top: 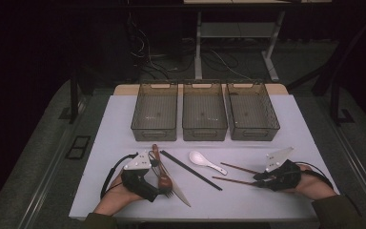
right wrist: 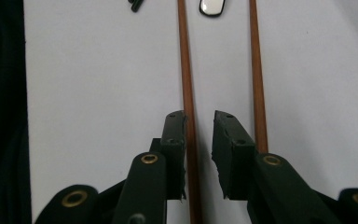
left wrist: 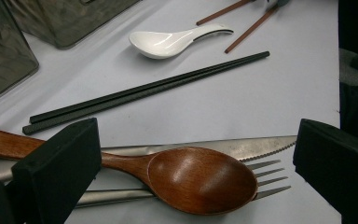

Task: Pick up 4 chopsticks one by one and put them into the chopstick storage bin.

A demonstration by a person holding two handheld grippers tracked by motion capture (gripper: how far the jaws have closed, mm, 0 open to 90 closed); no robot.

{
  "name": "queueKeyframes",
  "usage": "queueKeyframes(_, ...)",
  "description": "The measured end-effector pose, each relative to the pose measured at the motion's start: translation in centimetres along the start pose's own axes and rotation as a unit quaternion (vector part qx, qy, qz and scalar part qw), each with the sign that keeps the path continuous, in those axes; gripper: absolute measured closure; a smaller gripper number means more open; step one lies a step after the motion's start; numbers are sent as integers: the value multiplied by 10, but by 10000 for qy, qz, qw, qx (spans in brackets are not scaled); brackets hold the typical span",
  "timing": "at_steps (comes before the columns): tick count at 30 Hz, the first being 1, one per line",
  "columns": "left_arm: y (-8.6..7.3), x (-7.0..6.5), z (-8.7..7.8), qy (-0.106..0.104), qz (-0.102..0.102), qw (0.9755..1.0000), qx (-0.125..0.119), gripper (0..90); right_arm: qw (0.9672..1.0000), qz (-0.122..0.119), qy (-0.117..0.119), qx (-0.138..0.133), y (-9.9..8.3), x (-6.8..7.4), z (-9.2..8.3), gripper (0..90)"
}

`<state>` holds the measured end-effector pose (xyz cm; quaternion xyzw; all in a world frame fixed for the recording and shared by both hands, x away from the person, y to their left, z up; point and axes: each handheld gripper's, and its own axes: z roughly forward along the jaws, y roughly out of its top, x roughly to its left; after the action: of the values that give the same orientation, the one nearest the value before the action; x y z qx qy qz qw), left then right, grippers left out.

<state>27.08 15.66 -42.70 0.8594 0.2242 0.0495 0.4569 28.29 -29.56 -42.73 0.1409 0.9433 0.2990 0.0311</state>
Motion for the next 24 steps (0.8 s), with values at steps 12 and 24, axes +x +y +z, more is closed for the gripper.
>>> queueKeyframes(12,0,0,0,0,-8,10000,3,2,9998,-103,149,81,-15,-3,1,794)
queueKeyframes(24,0,-1,1,-10,7,10000,10,2,9994,-234,236,38,-16,-4,1,839)
